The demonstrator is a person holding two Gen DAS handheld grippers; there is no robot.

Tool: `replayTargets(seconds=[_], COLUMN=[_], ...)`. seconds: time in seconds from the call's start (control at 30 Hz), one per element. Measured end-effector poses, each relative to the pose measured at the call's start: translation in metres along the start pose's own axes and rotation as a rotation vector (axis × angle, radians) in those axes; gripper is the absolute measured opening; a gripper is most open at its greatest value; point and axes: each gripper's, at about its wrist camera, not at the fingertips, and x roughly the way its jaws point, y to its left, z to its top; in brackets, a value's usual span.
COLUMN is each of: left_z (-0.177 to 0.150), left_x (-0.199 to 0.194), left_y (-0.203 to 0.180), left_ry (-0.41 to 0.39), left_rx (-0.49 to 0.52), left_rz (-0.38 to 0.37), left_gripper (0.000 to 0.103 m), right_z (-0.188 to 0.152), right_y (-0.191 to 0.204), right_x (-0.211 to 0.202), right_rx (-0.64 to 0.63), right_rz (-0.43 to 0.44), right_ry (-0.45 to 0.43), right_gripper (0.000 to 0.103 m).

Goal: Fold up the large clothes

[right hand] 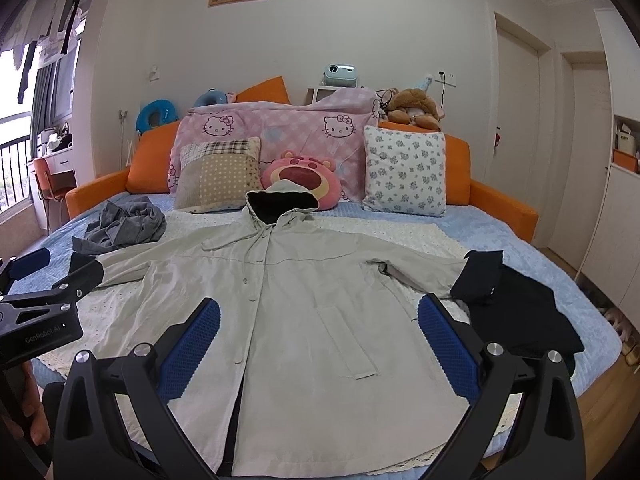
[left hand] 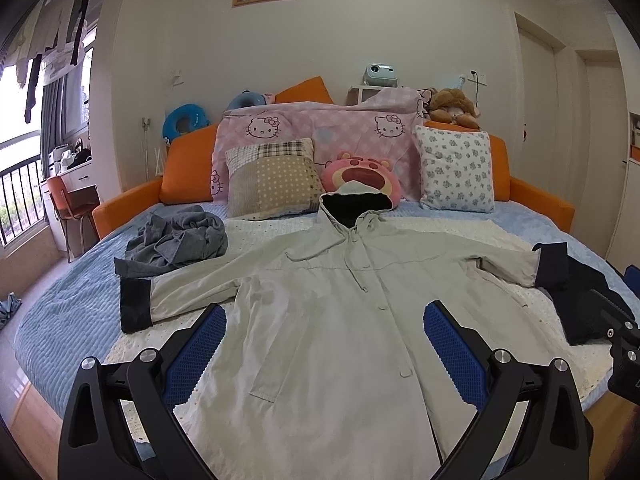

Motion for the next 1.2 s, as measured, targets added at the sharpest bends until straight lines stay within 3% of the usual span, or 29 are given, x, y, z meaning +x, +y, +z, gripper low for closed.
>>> replayTargets(seconds=[1.2], left_z=[0.0072], left_x=[0.0021], left_y=[-0.0046], left_ry=[0.027], left_rx=[0.021], left_rz=[-0.017], left_gripper=[0.1], right_z=[0.0001], right_y=[0.0015], right_x=[0.0045], right_rx=[-0.008], right_rz=[-0.011], right_ry=[0.015], right_gripper=[0.098])
